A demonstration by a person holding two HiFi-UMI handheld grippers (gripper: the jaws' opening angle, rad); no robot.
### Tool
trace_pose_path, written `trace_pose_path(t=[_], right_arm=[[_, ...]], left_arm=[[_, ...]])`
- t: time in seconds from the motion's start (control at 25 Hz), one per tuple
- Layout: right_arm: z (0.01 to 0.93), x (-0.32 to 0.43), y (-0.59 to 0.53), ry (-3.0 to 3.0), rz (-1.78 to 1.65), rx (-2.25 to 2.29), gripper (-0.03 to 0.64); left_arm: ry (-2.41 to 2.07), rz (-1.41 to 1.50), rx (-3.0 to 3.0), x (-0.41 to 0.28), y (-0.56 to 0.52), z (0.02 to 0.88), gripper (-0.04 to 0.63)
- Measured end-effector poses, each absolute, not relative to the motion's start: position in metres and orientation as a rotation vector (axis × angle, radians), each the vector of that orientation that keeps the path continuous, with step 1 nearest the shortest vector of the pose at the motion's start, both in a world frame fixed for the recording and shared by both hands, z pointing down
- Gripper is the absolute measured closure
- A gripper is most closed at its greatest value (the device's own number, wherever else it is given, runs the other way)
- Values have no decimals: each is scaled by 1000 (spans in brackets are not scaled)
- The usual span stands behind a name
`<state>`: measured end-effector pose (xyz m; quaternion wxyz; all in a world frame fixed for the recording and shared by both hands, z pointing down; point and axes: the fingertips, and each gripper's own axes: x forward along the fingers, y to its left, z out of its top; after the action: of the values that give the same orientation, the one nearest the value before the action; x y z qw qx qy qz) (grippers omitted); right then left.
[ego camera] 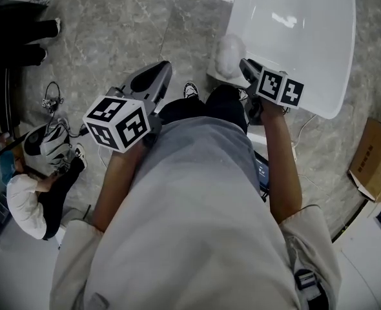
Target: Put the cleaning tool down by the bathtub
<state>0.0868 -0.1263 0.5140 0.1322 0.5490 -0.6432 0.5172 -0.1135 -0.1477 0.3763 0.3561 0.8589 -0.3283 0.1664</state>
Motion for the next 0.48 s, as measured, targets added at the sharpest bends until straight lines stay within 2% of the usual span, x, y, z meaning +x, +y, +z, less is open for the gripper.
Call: trace_pose_path(t=[0.48], right_arm=[[454, 79, -121, -2044, 1431, 1601, 566]], left_arm=[[-803, 431, 2242, -107, -150, 379, 591]])
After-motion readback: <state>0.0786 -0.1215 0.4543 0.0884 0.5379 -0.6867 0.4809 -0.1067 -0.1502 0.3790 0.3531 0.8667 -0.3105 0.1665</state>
